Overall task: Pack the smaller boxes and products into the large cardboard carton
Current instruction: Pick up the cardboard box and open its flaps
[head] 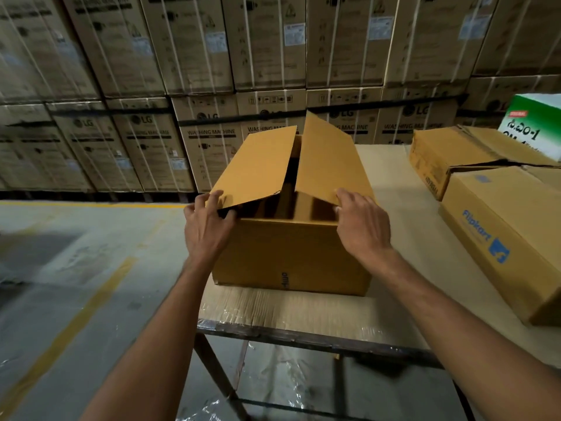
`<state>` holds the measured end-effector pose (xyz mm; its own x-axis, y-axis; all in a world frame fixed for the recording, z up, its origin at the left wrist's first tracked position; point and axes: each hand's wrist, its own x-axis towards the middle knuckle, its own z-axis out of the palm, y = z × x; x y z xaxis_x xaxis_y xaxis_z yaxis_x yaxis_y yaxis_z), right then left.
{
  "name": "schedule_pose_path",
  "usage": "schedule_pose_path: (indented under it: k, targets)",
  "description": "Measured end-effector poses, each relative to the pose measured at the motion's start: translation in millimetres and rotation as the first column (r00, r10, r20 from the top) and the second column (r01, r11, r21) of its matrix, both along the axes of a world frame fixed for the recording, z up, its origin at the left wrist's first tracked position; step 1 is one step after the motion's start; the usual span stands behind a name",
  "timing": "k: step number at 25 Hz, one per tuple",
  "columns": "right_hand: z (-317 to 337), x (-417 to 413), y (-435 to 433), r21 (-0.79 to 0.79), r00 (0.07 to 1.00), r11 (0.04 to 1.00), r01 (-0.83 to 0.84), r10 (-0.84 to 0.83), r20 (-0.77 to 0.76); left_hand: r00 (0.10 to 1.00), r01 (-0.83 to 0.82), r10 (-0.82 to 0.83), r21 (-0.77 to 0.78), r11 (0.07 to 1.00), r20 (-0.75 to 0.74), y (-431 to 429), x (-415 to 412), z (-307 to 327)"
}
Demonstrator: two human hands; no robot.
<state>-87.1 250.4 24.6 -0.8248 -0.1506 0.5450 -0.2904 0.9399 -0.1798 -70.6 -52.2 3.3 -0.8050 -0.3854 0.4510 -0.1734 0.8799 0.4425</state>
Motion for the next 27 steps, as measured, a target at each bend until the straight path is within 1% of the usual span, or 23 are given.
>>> schedule_pose_path:
  k: [2, 3, 5, 6, 8, 10, 12, 14, 16, 18, 20, 21, 23, 25, 26, 27]
  targets:
    - [8.6, 0.2, 5.4, -0.201, 0.995, 0.979, 0.026, -0.045, -0.090, 0.998, -0.040, 0.039, -0.020, 0.999, -0.054, -2.9, 1.2, 4.6]
    - [13.7, -0.8, 10.3, -0.275, 0.988, 0.960, 0.055, -0.092, -0.125, 0.995, -0.059, 0.054, -0.058, 0.997, -0.084, -3.9, 1.5, 6.9]
    - [24.2, -4.7, 19.5, -0.358, 0.969, 0.927, 0.107, -0.178, -0.171, 0.991, -0.055, 0.032, -0.179, 0.982, -0.130, -4.4, -0.8, 13.7]
    - [29.6, -7.4, 21.7, -0.369, 0.963, 0.922, 0.117, -0.197, -0.186, 0.989, -0.025, -0.012, -0.243, 0.970, -0.150, -2.2, -3.4, 19.4]
    - [37.5, -13.0, 19.5, -0.318, 0.954, 0.945, 0.080, -0.165, -0.249, 0.972, 0.081, -0.157, -0.377, 0.923, -0.176, 10.9, -10.6, 35.3]
    - [44.1, -17.3, 9.7, -0.169, 0.943, 0.986, 0.009, -0.064, -0.326, 0.934, 0.177, -0.303, -0.492, 0.852, -0.188, 35.1, -18.0, 54.0]
    - [50.8, -20.0, -3.7, -0.007, 0.939, 0.998, -0.070, 0.064, -0.338, 0.896, 0.241, -0.401, -0.547, 0.802, -0.193, 63.2, -23.5, 71.1]
    - [55.3, -16.5, -17.9, 0.089, 0.947, 0.990, -0.111, 0.132, -0.294, 0.886, 0.283, -0.435, -0.560, 0.779, -0.158, 83.5, -26.8, 80.4]
    - [54.8, -11.2, -27.3, 0.142, 0.964, 0.979, -0.149, 0.175, -0.198, 0.895, 0.338, -0.442, -0.543, 0.769, -0.068, 89.9, -29.1, 78.3]
    - [48.2, -6.7, -31.3, 0.194, 0.973, 0.956, -0.222, 0.229, -0.010, 0.891, 0.416, -0.453, -0.458, 0.786, 0.033, 86.1, -28.5, 69.7]
    - [40.0, -4.4, -32.2, 0.185, 0.954, 0.947, -0.262, 0.225, 0.198, 0.884, 0.456, -0.459, -0.392, 0.799, 0.093, 79.3, -24.7, 59.1]
    - [37.0, -4.5, -32.0, 0.174, 0.943, 0.949, -0.261, 0.212, 0.258, 0.876, 0.475, -0.466, -0.388, 0.790, 0.124, 76.6, -23.1, 53.1]
    - [33.3, -7.2, -31.6, 0.161, 0.941, 0.957, -0.241, 0.190, 0.280, 0.857, 0.513, -0.486, -0.367, 0.776, 0.172, 72.8, -19.6, 43.1]
    - [31.2, -10.3, -34.4, 0.129, 0.950, 0.967, -0.220, 0.182, 0.256, 0.842, 0.539, -0.518, -0.280, 0.795, 0.151, 69.4, -16.2, 40.9]
    - [30.7, -11.2, -38.0, 0.112, 0.947, 0.966, -0.231, 0.198, 0.253, 0.835, 0.550, -0.535, -0.238, 0.801, 0.130, 67.7, -15.2, 41.1]
    - [30.9, -11.9, -42.3, 0.103, 0.939, 0.959, -0.264, 0.231, 0.254, 0.830, 0.557, -0.543, -0.233, 0.798, 0.125, 66.5, -14.5, 42.2]
